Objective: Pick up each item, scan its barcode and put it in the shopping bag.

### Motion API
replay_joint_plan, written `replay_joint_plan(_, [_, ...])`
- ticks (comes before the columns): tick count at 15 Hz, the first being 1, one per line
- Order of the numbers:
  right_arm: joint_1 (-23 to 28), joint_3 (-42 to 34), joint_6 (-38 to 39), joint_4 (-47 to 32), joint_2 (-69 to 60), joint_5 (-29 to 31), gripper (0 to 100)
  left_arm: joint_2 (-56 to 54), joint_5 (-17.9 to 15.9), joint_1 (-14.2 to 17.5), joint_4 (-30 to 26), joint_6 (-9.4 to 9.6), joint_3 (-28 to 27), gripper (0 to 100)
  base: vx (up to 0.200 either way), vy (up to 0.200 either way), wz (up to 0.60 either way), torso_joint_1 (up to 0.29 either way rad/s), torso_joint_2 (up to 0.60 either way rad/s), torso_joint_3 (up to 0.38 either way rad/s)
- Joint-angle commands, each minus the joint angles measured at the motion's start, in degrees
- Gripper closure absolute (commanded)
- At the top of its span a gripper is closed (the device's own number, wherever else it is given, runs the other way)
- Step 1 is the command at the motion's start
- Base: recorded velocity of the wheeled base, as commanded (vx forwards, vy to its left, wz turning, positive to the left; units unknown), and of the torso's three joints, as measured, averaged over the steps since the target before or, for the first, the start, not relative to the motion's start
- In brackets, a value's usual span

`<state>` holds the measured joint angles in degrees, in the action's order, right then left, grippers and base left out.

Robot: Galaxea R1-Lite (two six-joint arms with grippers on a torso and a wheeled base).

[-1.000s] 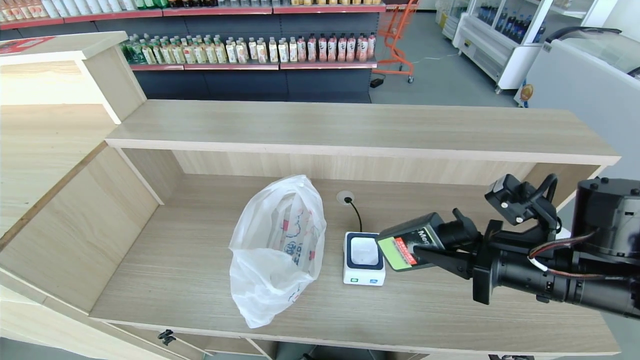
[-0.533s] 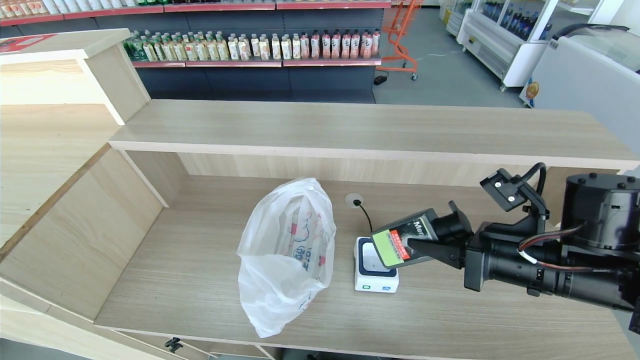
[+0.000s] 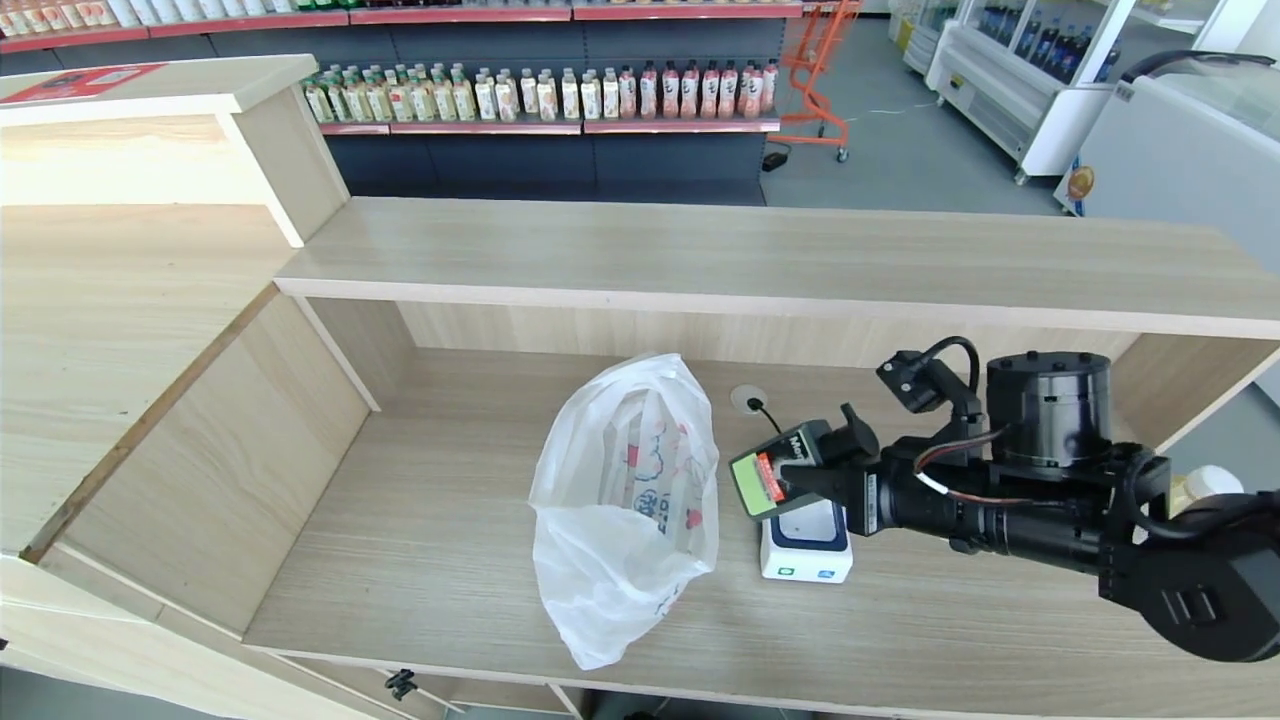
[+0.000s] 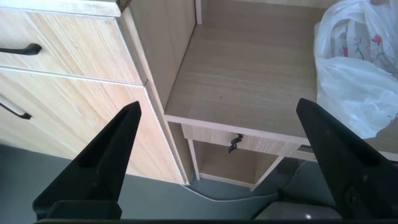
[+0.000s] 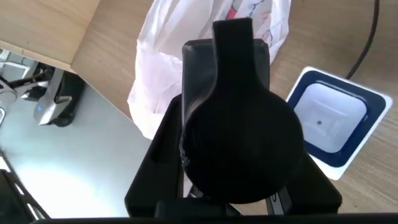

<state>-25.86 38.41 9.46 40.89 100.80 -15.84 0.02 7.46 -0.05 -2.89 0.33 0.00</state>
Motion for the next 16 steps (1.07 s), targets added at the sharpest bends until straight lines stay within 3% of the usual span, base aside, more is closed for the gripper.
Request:
replay_joint_plan(1, [0.0,1.7,-0.5,0.2,5.3,0.2,100,0.0,0.0,0.0,0.0,0.02,0.0,0,0.0,0.0,0.0,0.0,0.0,0.0])
replay_joint_plan(7, [0.1,5.5,-15.9,4.2,14.1,0.0,100,0.0,0.0,0.0,0.0,0.02,0.0,0,0.0,0.0,0.0,0.0,0.0,0.0])
replay_joint_plan(16, [-4.6,15.4,-26.9,9.4,28.7,0.0,100,0.0,0.0,0.0,0.0,0.02,0.0,0,0.0,0.0,0.0,0.0,0.0,0.0])
